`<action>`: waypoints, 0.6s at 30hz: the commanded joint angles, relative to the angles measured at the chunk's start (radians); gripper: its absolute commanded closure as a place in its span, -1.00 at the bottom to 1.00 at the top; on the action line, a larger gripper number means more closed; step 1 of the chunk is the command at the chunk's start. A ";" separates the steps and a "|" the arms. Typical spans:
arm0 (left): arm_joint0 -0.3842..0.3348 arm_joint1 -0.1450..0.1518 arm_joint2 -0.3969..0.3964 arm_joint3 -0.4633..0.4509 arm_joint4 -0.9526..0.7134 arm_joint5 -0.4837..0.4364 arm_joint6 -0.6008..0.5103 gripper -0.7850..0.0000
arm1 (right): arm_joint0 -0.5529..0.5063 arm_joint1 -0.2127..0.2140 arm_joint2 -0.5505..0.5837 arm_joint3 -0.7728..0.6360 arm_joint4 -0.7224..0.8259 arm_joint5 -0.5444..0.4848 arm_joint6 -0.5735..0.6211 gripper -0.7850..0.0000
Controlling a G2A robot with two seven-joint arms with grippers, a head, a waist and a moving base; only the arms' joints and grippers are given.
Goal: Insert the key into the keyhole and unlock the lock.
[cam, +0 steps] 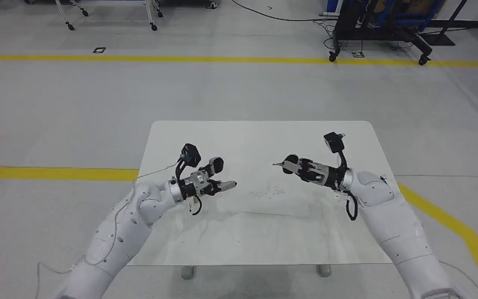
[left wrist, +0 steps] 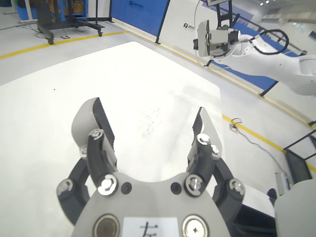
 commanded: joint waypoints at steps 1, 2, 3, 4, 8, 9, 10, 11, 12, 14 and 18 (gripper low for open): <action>0.114 0.030 -0.088 -0.166 0.100 0.110 -0.053 -1.00 | -0.012 0.005 0.012 -0.004 0.007 -0.003 -0.004 1.00; 0.176 0.044 -0.129 -0.251 0.127 0.151 -0.087 -1.00 | -0.015 0.007 0.014 -0.004 0.009 -0.004 -0.005 1.00; 0.238 0.058 -0.173 -0.324 0.151 0.200 -0.134 -1.00 | -0.016 0.008 0.013 -0.003 0.011 -0.005 -0.006 1.00; 0.296 0.069 -0.217 -0.394 0.175 0.256 -0.188 -1.00 | -0.016 0.008 0.011 -0.001 0.011 -0.006 -0.008 1.00; 0.477 0.093 -0.343 -0.574 0.197 0.446 -0.372 -1.00 | -0.007 0.006 -0.010 0.012 0.003 -0.012 -0.024 1.00; 0.498 0.095 -0.359 -0.590 0.187 0.465 -0.394 -1.00 | -0.003 0.005 -0.017 0.017 0.002 -0.014 -0.029 1.00; 0.510 0.096 -0.369 -0.592 0.168 0.471 -0.405 -1.00 | 0.002 0.004 -0.024 0.023 0.002 -0.014 -0.032 1.00; 0.515 0.097 -0.378 -0.580 0.157 0.483 -0.420 -0.98 | 0.007 0.002 -0.030 0.029 0.002 -0.014 -0.037 1.00; 0.514 0.097 -0.379 -0.567 0.150 0.499 -0.437 -0.93 | 0.013 0.001 -0.036 0.034 0.001 -0.014 -0.040 1.00; 0.498 0.093 -0.366 -0.535 0.112 0.511 -0.468 -0.86 | 0.022 -0.001 -0.048 0.044 0.001 -0.014 -0.045 1.00; 0.439 0.084 -0.322 -0.477 0.080 0.559 -0.529 -0.78 | 0.037 -0.003 -0.064 0.062 0.008 -0.014 -0.054 1.00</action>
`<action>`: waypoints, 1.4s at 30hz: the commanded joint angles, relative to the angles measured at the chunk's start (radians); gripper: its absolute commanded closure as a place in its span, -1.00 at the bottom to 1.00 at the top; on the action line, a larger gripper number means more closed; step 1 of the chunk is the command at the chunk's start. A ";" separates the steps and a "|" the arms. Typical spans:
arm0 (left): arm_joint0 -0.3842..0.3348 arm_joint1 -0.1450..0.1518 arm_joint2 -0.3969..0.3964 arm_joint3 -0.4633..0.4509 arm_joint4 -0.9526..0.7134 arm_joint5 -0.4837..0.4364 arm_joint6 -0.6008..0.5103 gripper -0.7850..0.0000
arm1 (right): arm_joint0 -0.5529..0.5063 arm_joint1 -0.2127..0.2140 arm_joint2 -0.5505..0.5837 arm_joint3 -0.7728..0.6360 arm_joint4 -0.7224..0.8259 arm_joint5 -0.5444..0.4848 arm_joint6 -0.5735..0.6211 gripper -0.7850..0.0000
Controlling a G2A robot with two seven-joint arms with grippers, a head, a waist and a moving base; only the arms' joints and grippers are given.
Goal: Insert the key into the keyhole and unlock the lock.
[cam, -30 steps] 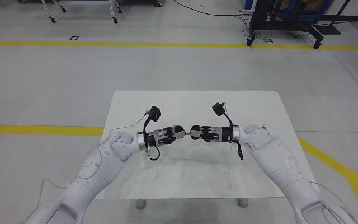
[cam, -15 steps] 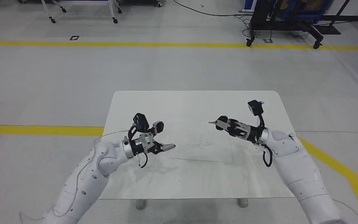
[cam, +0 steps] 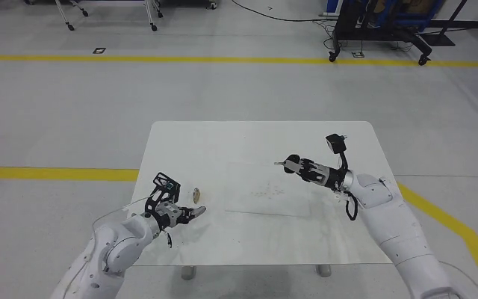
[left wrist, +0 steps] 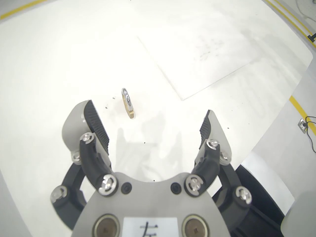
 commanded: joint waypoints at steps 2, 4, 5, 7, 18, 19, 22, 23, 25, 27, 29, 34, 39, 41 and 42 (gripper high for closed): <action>-0.049 -0.008 0.038 0.037 -0.005 0.032 -0.022 -0.66 | 0.005 -0.001 -0.006 0.008 0.007 0.000 -0.004 1.00; -0.081 -0.013 0.059 0.062 0.011 0.061 -0.033 -0.60 | 0.005 -0.001 -0.006 0.008 0.007 0.000 -0.004 1.00; -0.097 -0.016 0.071 0.073 0.018 0.071 -0.038 -0.57 | 0.005 -0.001 -0.006 0.008 0.007 0.000 -0.004 1.00; -0.128 -0.022 0.094 0.100 0.022 0.085 -0.046 -0.49 | 0.005 -0.001 -0.006 0.008 0.007 0.000 -0.004 1.00; -0.232 -0.047 0.189 0.171 0.048 0.152 -0.110 0.50 | 0.005 -0.001 -0.006 0.008 0.007 0.000 -0.004 1.00; -0.234 -0.048 0.194 0.173 0.054 0.157 -0.121 0.50 | 0.005 -0.001 -0.006 0.008 0.007 0.000 -0.004 1.00; -0.240 -0.052 0.205 0.174 0.060 0.168 -0.140 1.00 | 0.005 -0.001 -0.006 0.008 0.007 0.000 -0.004 1.00; -0.243 -0.052 0.208 0.176 0.065 0.174 -0.152 1.00 | 0.005 -0.001 -0.006 0.008 0.007 0.000 -0.004 1.00; -0.246 -0.054 0.212 0.179 0.075 0.191 -0.164 1.00 | 0.005 -0.001 -0.006 0.008 0.007 0.000 -0.004 1.00; -0.249 -0.056 0.217 0.180 0.090 0.212 -0.175 1.00 | 0.005 -0.001 -0.006 0.008 0.007 0.000 -0.004 1.00; -0.250 -0.057 0.220 0.179 0.089 0.215 -0.172 1.00 | 0.005 -0.001 -0.006 0.008 0.007 0.000 -0.004 1.00; -0.249 -0.060 0.220 0.184 0.077 0.189 -0.138 1.00 | 0.005 -0.001 -0.006 0.008 0.007 0.000 -0.004 1.00; -0.244 -0.061 0.212 0.169 0.107 0.179 -0.065 1.00 | 0.005 -0.001 -0.006 0.008 0.007 0.000 -0.004 1.00; -0.244 -0.061 0.212 0.169 0.107 0.179 -0.065 1.00 | 0.005 -0.001 -0.006 0.008 0.007 0.000 -0.004 1.00; -0.244 -0.061 0.212 0.169 0.107 0.179 -0.065 1.00 | 0.005 -0.001 -0.006 0.008 0.007 0.000 -0.004 1.00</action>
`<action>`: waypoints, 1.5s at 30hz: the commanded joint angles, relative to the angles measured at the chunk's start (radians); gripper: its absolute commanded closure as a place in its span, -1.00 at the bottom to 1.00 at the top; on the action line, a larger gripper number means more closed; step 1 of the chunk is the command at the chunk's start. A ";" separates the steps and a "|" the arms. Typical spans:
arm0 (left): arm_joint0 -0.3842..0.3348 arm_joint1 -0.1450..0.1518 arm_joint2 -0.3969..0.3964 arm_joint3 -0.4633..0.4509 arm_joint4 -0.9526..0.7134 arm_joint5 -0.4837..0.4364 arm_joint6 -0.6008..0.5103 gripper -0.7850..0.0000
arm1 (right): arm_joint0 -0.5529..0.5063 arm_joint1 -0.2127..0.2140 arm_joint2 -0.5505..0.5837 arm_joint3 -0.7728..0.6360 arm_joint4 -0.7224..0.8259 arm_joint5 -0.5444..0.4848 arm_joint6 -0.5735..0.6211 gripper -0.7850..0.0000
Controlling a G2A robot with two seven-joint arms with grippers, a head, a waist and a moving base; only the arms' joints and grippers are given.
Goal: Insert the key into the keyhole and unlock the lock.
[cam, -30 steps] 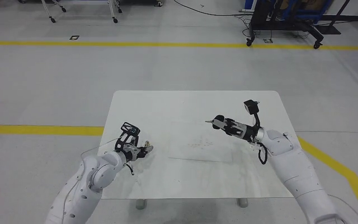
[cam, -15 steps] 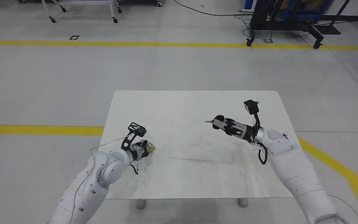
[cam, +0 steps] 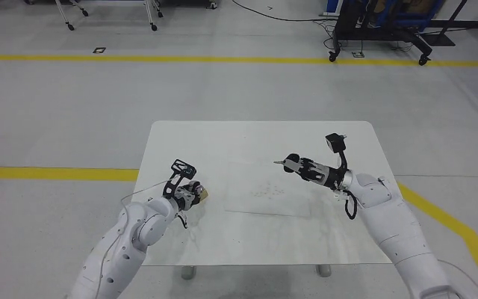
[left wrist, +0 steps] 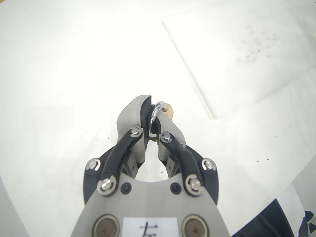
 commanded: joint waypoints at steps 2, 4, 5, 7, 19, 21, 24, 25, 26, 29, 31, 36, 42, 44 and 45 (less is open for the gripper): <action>0.000 0.000 0.000 0.000 -0.001 0.000 -0.004 1.00 | 0.000 0.000 0.000 0.000 0.000 0.000 0.000 1.00; 0.000 0.000 0.000 0.000 -0.001 0.000 -0.004 1.00 | 0.000 0.000 0.000 0.000 0.000 0.000 0.000 1.00; 0.000 0.000 0.000 0.000 -0.001 0.000 -0.004 1.00 | 0.000 0.000 0.000 0.000 0.000 0.000 0.000 1.00; 0.007 -0.004 0.000 0.000 -0.068 -0.011 0.013 1.00 | 0.000 0.000 0.000 0.000 0.000 0.000 0.000 1.00; -0.237 -0.047 -0.010 0.273 -0.801 -0.105 -0.250 1.00 | 0.031 -0.050 -0.105 0.044 0.016 0.082 -0.218 1.00; -0.237 -0.047 -0.010 0.273 -0.801 -0.105 -0.250 1.00 | 0.031 -0.050 -0.105 0.044 0.016 0.082 -0.218 1.00; -0.237 -0.047 -0.010 0.273 -0.801 -0.105 -0.250 1.00 | 0.031 -0.050 -0.105 0.044 0.016 0.082 -0.218 1.00; -0.237 -0.047 -0.010 0.273 -0.801 -0.105 -0.250 1.00 | 0.031 -0.050 -0.105 0.044 0.016 0.082 -0.218 1.00; -0.237 -0.047 -0.010 0.273 -0.801 -0.105 -0.250 1.00 | 0.031 -0.050 -0.105 0.044 0.016 0.082 -0.218 1.00; -0.241 -0.058 0.006 0.309 -0.927 -0.042 -0.279 1.00 | 0.030 -0.050 -0.106 0.041 0.011 0.086 -0.218 1.00; -0.287 -0.072 0.020 0.376 -1.103 0.033 -0.379 1.00 | 0.031 -0.053 -0.125 0.004 -0.046 0.100 -0.208 1.00; -0.457 -0.120 0.093 0.605 -1.347 0.261 -0.509 1.00 | 0.039 -0.071 -0.170 -0.033 -0.167 0.154 -0.278 1.00; -0.617 -0.191 0.219 0.809 -1.447 0.348 -0.607 1.00 | 0.059 -0.094 -0.218 -0.049 -0.328 0.274 -0.384 1.00; -0.653 -0.212 0.243 0.870 -1.469 0.333 -0.606 1.00 | 0.056 -0.099 -0.228 -0.064 -0.391 0.314 -0.424 1.00; -0.663 -0.218 0.253 0.890 -1.467 0.339 -0.606 1.00 | 0.051 -0.100 -0.229 -0.075 -0.421 0.335 -0.445 1.00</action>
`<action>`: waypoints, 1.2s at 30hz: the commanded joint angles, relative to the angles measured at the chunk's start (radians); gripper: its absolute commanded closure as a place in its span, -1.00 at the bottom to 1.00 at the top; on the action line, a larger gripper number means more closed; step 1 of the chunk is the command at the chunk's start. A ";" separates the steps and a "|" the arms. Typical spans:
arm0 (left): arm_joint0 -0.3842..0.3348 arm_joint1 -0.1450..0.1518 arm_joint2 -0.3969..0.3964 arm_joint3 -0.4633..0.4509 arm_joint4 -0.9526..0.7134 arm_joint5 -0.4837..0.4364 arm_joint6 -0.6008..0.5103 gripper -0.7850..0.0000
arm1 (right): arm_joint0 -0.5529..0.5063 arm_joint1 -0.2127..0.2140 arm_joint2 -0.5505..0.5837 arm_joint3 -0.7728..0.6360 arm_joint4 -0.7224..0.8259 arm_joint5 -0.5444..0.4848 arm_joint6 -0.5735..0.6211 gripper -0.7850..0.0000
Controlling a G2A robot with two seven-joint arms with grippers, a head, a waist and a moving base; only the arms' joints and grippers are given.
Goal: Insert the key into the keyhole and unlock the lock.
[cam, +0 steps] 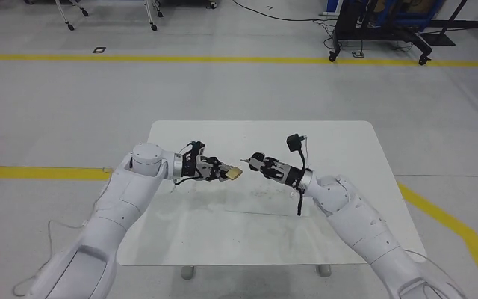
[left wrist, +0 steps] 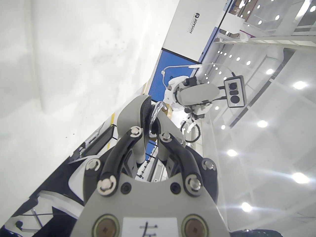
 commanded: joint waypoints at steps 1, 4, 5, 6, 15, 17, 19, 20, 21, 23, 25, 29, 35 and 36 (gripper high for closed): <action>-0.013 -0.007 0.012 0.031 0.000 0.002 0.002 1.00 | -0.007 -0.002 -0.002 -0.015 -0.045 0.030 -0.030 1.00; -0.013 -0.007 0.012 0.031 0.000 0.002 0.002 1.00 | -0.007 -0.002 -0.002 -0.015 -0.045 0.030 -0.030 1.00; -0.013 -0.007 0.012 0.031 0.000 0.002 0.002 1.00 | -0.007 -0.002 -0.002 -0.015 -0.045 0.030 -0.030 1.00; -0.013 -0.007 0.012 0.031 0.000 0.002 0.002 1.00 | -0.007 -0.002 -0.002 -0.015 -0.045 0.030 -0.030 1.00; -0.003 -0.001 -0.008 0.018 -0.066 0.082 -0.120 1.00 | -0.019 0.008 0.039 -0.058 -0.113 -0.001 -0.075 1.00; -0.007 -0.002 -0.001 0.043 -0.060 0.107 -0.131 1.00 | -0.040 0.022 0.088 -0.096 -0.186 -0.058 -0.105 1.00; -0.012 -0.006 0.013 0.056 -0.055 0.123 -0.147 1.00 | -0.069 0.039 0.145 -0.161 -0.316 -0.119 -0.136 1.00; -0.014 -0.010 0.022 0.057 -0.054 0.130 -0.167 1.00 | -0.084 0.049 0.178 -0.200 -0.414 -0.151 -0.156 1.00; -0.018 -0.013 0.030 0.062 -0.054 0.137 -0.182 1.00 | -0.109 0.057 0.212 -0.234 -0.510 -0.158 -0.192 1.00; -0.027 -0.020 0.043 0.077 -0.055 0.154 -0.194 1.00 | -0.164 0.068 0.257 -0.311 -0.679 -0.153 -0.257 1.00; -0.036 -0.027 0.055 0.095 -0.056 0.169 -0.199 1.00 | -0.217 0.076 0.286 -0.388 -0.836 -0.127 -0.313 1.00; -0.048 -0.040 0.080 0.121 -0.059 0.176 -0.203 1.00 | -0.291 0.084 0.289 -0.490 -1.050 -0.083 -0.382 1.00; -0.070 -0.056 0.107 0.169 -0.075 0.180 -0.199 1.00 | -0.320 0.089 0.210 -0.561 -1.312 -0.060 -0.358 1.00; -0.073 -0.057 0.112 0.175 -0.073 0.180 -0.199 1.00 | -0.317 0.088 0.198 -0.564 -1.333 -0.059 -0.351 1.00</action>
